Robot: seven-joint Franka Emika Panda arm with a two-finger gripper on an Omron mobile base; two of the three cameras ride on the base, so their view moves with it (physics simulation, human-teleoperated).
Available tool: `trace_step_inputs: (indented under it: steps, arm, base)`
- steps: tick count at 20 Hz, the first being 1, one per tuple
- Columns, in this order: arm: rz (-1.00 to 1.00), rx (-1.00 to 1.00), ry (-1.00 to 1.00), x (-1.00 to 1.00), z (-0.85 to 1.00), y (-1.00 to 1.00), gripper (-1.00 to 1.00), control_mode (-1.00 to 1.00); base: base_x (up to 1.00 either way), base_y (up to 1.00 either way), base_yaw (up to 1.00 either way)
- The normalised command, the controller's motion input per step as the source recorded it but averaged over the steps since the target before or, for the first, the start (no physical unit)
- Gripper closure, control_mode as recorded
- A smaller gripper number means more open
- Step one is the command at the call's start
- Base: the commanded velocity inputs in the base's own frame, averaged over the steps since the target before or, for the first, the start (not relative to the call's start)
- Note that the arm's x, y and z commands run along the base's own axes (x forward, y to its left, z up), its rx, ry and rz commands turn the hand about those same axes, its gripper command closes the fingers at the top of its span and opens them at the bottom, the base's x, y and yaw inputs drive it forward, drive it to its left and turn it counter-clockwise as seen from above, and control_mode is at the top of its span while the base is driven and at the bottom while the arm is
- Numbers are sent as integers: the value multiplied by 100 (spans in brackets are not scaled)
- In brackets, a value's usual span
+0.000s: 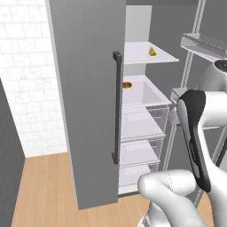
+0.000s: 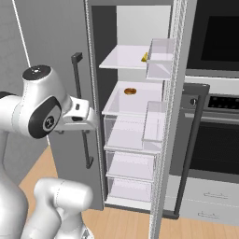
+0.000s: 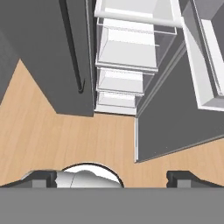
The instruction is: Grab a lemon wedge from the fridge and one ice cube from the ice bowl, and put them in the glass of lemonade.
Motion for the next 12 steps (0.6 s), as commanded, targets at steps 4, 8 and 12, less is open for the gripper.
trace_step_inputs:
  steps: [4,8,12]
  arm:
    - [0,0,0,0,0,0,-100,100]
    - [0,0,0,0,0,0,-100,100]
    - [0,0,0,0,0,0,-100,100]
  base:
    - [0,-60,0]
    - [15,-42,4]
    - [49,-2,6]
